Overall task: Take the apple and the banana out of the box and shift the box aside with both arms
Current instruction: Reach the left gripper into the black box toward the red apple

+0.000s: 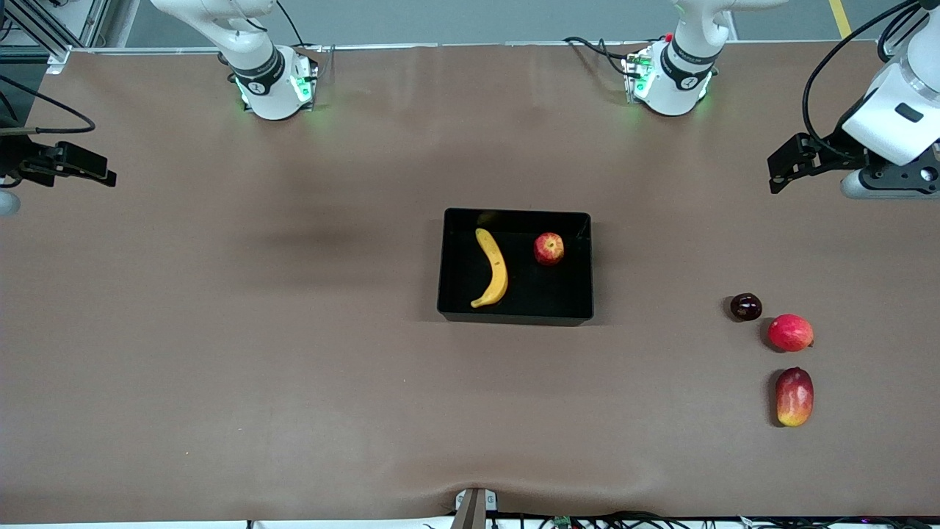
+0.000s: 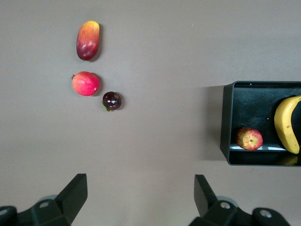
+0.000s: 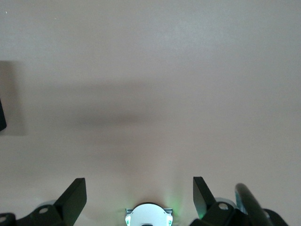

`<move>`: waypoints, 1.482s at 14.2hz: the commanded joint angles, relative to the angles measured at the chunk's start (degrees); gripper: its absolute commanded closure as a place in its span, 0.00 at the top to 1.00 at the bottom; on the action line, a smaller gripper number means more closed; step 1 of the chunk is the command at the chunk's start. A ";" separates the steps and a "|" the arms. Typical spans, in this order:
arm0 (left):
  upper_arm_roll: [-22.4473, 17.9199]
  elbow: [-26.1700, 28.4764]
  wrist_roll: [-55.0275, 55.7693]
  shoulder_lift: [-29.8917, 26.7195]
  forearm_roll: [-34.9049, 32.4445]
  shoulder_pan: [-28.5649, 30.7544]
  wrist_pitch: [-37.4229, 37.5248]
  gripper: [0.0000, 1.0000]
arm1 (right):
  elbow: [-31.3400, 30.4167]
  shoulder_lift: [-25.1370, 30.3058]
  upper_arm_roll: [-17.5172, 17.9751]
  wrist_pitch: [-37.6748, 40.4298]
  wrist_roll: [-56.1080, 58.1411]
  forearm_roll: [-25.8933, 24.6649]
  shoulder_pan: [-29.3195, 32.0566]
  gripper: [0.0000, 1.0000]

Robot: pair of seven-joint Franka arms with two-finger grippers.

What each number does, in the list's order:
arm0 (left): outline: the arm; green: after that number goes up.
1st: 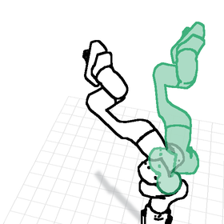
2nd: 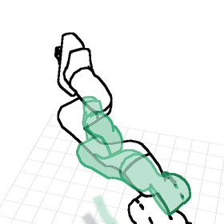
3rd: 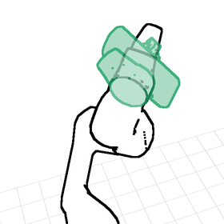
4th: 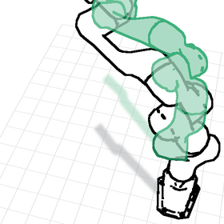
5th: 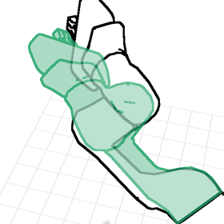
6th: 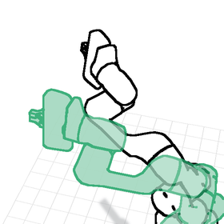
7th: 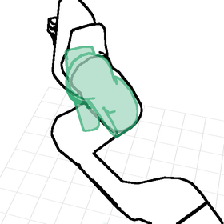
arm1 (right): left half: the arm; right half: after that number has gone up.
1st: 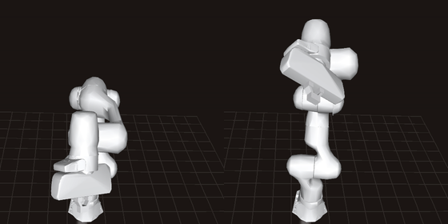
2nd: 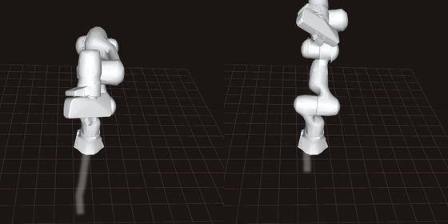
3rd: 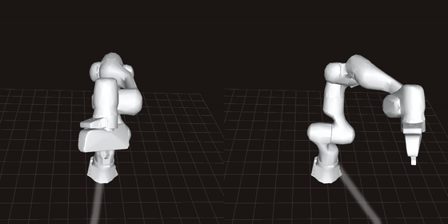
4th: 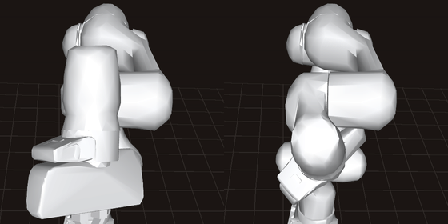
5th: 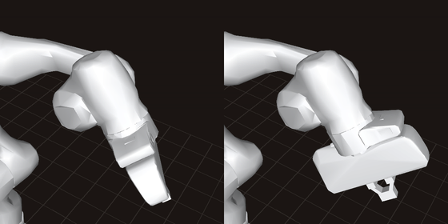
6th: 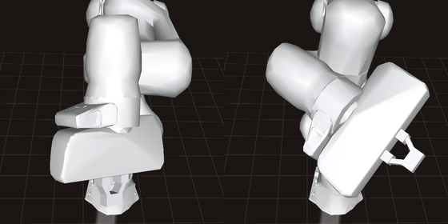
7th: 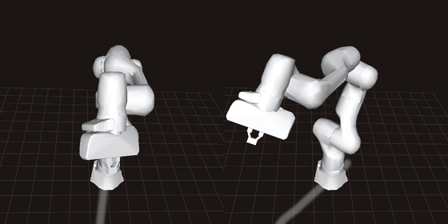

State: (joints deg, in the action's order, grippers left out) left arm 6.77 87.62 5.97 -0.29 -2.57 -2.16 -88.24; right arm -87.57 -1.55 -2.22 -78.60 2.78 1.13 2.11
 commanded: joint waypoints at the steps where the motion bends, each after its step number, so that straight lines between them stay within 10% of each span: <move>1: 0.09 -1.14 0.18 0.90 0.81 -0.21 0.52 1.00 | 0.03 0.24 0.47 0.55 -0.23 -0.87 0.79 1.00; 14: 2.11 2.28 9.10 8.72 0.47 -9.16 -3.59 1.00 | 0.38 -0.29 0.47 0.03 -0.14 -0.61 1.14 1.00; 21: 2.46 19.34 31.71 12.93 0.38 -19.71 -29.25 1.00 | 0.65 -0.91 0.47 -0.15 -0.14 -0.43 1.49 1.00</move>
State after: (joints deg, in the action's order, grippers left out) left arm 9.57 104.33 33.75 11.74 -2.48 -20.06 -113.17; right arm -87.59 -2.18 -2.60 -78.85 2.77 1.13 2.55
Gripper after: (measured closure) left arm 0.000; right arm 0.000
